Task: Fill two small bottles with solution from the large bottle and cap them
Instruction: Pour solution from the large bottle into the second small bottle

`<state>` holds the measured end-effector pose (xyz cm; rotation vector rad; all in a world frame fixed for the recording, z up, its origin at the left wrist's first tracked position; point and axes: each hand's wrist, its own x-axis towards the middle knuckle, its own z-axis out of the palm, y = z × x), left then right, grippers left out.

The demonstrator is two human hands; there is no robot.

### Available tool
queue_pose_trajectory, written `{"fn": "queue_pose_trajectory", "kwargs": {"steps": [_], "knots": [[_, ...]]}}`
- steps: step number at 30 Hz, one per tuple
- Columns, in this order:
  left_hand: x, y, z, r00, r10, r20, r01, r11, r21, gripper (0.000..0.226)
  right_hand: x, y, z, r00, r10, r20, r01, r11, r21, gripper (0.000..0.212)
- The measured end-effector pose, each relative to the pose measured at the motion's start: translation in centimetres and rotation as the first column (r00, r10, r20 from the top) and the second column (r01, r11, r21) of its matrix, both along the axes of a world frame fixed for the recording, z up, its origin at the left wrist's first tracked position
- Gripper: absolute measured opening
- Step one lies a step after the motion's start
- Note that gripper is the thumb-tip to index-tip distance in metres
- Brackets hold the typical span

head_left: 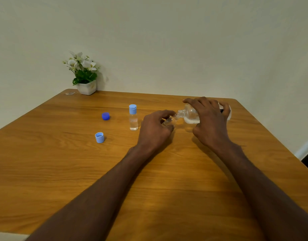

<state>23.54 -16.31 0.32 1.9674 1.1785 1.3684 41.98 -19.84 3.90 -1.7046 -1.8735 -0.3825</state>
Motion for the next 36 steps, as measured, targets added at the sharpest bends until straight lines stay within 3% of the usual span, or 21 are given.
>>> {"fn": "queue_pose_trajectory", "kwargs": {"steps": [36], "knots": [[0.01,-0.29,0.2,1.0,0.007,-0.029,-0.007,1.0,0.016,0.046,-0.15,-0.3,0.21,1.0,-0.003,-0.005,0.003,1.0,-0.004,0.095]]}}
